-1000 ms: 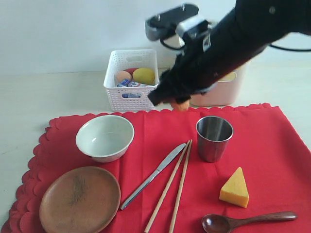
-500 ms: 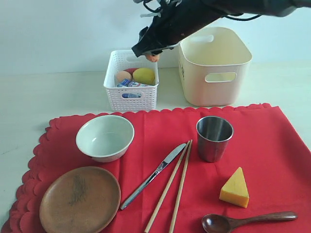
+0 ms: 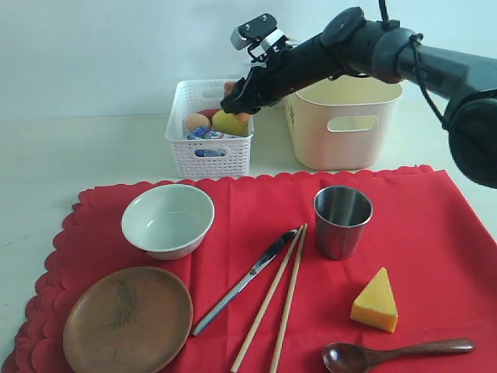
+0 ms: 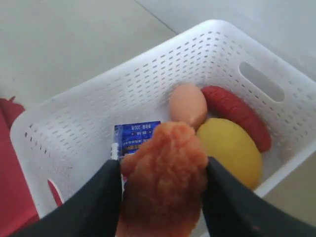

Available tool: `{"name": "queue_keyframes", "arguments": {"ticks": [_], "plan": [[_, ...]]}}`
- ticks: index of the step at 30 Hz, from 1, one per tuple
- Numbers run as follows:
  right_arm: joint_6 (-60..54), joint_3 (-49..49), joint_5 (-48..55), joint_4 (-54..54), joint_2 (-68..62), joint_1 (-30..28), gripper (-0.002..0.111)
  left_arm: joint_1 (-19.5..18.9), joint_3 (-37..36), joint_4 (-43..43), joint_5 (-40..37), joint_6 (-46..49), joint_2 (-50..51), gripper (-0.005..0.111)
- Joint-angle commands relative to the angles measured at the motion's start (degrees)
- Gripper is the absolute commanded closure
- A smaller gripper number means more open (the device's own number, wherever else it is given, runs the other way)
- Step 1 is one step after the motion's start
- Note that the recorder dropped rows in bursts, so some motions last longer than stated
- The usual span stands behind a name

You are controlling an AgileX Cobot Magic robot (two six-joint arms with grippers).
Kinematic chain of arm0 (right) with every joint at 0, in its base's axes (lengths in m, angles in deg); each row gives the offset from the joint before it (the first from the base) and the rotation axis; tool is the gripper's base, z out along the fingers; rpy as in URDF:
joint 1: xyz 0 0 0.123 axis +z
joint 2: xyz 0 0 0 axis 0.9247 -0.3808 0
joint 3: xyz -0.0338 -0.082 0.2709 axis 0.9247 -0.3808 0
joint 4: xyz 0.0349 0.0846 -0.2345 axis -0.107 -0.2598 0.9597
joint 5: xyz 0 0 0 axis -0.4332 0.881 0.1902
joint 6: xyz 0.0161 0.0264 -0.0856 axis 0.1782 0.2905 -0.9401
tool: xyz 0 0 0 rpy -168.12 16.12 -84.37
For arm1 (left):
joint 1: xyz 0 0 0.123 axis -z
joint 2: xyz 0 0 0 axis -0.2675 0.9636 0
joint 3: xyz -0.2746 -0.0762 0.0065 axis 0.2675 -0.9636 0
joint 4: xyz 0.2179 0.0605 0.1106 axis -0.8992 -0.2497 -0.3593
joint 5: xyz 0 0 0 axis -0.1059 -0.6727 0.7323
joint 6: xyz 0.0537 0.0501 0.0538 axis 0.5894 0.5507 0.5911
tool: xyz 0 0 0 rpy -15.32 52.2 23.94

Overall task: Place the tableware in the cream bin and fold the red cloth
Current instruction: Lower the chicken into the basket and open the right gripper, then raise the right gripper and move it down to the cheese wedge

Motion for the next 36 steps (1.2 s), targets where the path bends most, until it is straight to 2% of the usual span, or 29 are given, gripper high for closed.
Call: {"name": "queue_keyframes", "arguments": {"ticks": [1, 5, 7, 9, 17, 20, 23, 36], "plan": [[-2.6, 5.0, 3.0, -1.1, -3.8, 0.0, 0.108, 0.4, -0.2, -0.1, 0.7, -0.1, -0.3, 0.029], [-4.1, 5.4, 1.5, -0.4, -5.1, 0.0, 0.108, 0.4, -0.2, -0.1, 0.7, -0.1, -0.3, 0.029], [-4.4, 5.4, 1.5, -0.4, -5.4, 0.0, 0.103, 0.4, -0.2, -0.1, 0.7, -0.1, -0.3, 0.029], [-4.4, 5.4, 1.5, -0.4, -5.4, 0.0, 0.091, 0.4, -0.2, -0.1, 0.7, -0.1, -0.3, 0.029], [-4.2, 5.4, 1.5, -0.4, -3.7, 0.0, 0.031, 0.4, -0.2, -0.1, 0.7, -0.1, -0.3, 0.029], [-2.2, 5.4, 2.0, -0.3, -2.0, 0.0, 0.016, 0.4, -0.2, -0.1, 0.7, -0.1, -0.3, 0.029], [1.6, 5.4, 3.5, 2.0, 0.7, 0.0, 0.010, 0.4, -0.2, -0.1, 0.7, -0.1, -0.3, 0.029], [25.5, 5.4, 24.3, 19.7, 12.8, -1.0, 0.014, 0.4, -0.2, -0.1, 0.7, -0.1, -0.3, 0.029]]}}
